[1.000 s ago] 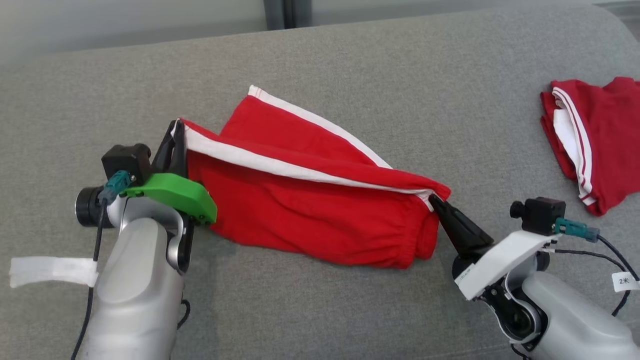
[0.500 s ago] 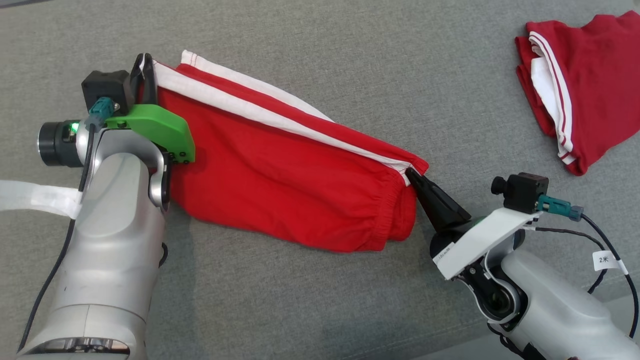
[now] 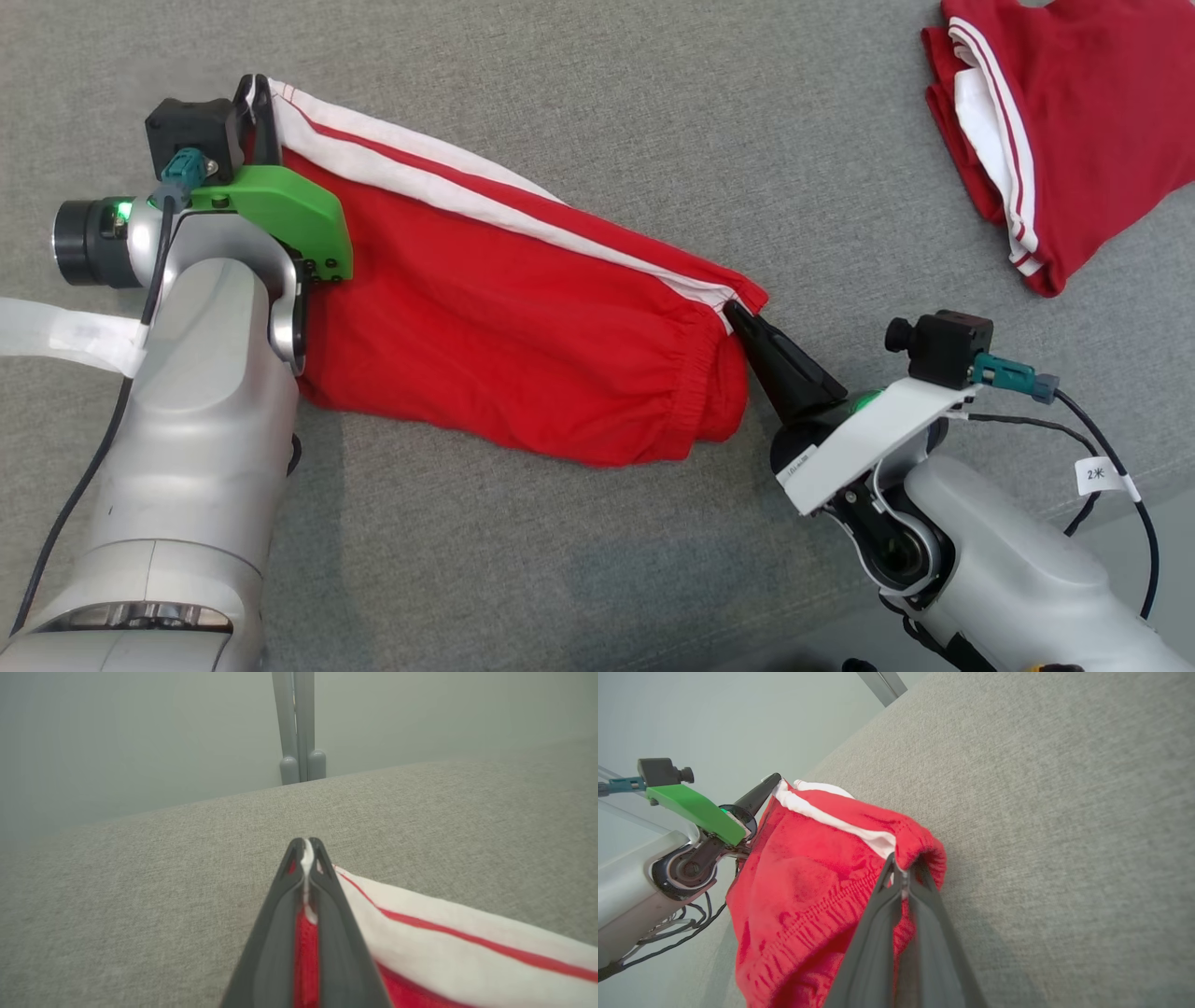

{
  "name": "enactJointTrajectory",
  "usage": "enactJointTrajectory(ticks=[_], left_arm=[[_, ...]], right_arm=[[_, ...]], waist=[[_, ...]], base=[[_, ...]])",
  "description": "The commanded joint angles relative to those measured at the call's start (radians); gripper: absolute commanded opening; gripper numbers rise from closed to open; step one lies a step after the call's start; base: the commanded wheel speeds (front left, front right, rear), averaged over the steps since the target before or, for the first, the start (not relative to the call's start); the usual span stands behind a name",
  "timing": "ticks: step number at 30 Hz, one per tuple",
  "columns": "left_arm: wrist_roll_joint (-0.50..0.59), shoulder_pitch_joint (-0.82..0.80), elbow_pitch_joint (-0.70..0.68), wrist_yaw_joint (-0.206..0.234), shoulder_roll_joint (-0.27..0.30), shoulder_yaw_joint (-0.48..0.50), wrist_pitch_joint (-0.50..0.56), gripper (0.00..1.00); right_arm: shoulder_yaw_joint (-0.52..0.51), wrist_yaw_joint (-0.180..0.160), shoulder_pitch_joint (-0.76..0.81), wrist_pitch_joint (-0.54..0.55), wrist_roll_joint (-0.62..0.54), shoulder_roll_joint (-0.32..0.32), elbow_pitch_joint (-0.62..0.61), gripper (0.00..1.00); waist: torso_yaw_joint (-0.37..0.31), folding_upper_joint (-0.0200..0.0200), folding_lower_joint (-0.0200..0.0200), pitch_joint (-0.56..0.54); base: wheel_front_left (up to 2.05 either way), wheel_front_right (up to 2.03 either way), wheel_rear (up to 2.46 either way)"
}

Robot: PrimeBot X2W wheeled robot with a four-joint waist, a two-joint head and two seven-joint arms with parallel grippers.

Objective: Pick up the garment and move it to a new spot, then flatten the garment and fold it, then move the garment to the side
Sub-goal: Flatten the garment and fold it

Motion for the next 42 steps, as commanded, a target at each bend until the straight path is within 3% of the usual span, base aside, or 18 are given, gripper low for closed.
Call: enactJointTrajectory(ticks=[1,2,10,15,20,28,34,35,36,37,42], left_arm=[[-0.001,-0.014,0.007,0.006,0.006,0.005,-0.003,0.67],[-0.004,-0.013,0.008,0.005,0.005,0.007,-0.003,1.0],[-0.017,0.041,-0.029,-0.022,-0.002,0.016,-0.003,1.0],[-0.033,0.091,-0.051,-0.047,0.003,0.035,-0.003,1.0],[-0.036,0.154,-0.025,-0.065,0.013,0.043,-0.003,1.0],[-0.08,0.218,0.023,-0.073,0.001,0.081,-0.003,1.0],[-0.101,0.248,0.071,-0.057,-0.006,0.1,0.0,1.0],[-0.105,0.25,0.079,-0.057,-0.007,0.102,0.0,0.92],[-0.107,0.249,0.081,-0.058,-0.009,0.103,0.0,0.11],[-0.102,0.251,0.075,-0.06,-0.01,0.101,0.0,0.0],[-0.117,0.286,0.015,-0.064,-0.019,0.113,-0.001,0.0]], right_arm=[[-0.01,-0.001,-0.007,0.0,-0.015,0.007,0.001,0.99],[-0.017,-0.001,-0.004,0.0,-0.022,0.008,0.0,1.0],[-0.177,-0.001,0.054,0.0,-0.218,-0.006,0.021,1.0],[-0.383,-0.001,0.131,0.0,-0.418,0.023,0.03,1.0],[-0.607,-0.001,0.206,0.0,-0.62,0.104,-0.006,1.0],[-0.761,-0.001,0.265,-0.001,-0.762,0.188,-0.091,1.0],[-0.776,-0.001,0.276,-0.001,-0.785,0.209,-0.106,1.0],[-0.776,-0.001,0.276,-0.001,-0.786,0.211,-0.107,1.0],[-0.775,-0.001,0.277,-0.001,-0.785,0.213,-0.108,1.0],[-0.775,-0.001,0.277,-0.001,-0.785,0.214,-0.108,1.0],[-0.781,-0.001,0.301,-0.001,-0.778,0.215,-0.103,1.0]], waist=[[-0.003,-0.0001,-0.0001,0.003],[-0.003,-0.0001,-0.0001,0.003],[0.019,-0.0001,-0.0001,-0.033],[0.04,-0.0001,-0.0001,-0.069],[0.052,-0.0001,-0.0001,-0.1],[0.055,-0.0001,-0.0001,-0.121],[0.044,-0.0001,-0.0001,-0.125],[0.043,-0.0001,-0.0001,-0.127],[0.041,-0.0001,-0.0001,-0.129],[0.041,-0.0001,-0.0001,-0.132],[0.061,-0.0001,-0.0001,-0.17]], base=[[0.0,0.0,0.0],[0.0,0.0,0.0],[0.0,0.0,0.0],[0.0,0.0,0.0],[0.0,0.0,0.0],[0.0,0.0,0.0],[0.0,0.0,0.0],[0.0,0.0,0.0],[0.0,0.0,0.0],[0.0,0.0,0.0],[0.0,0.0,0.0]])
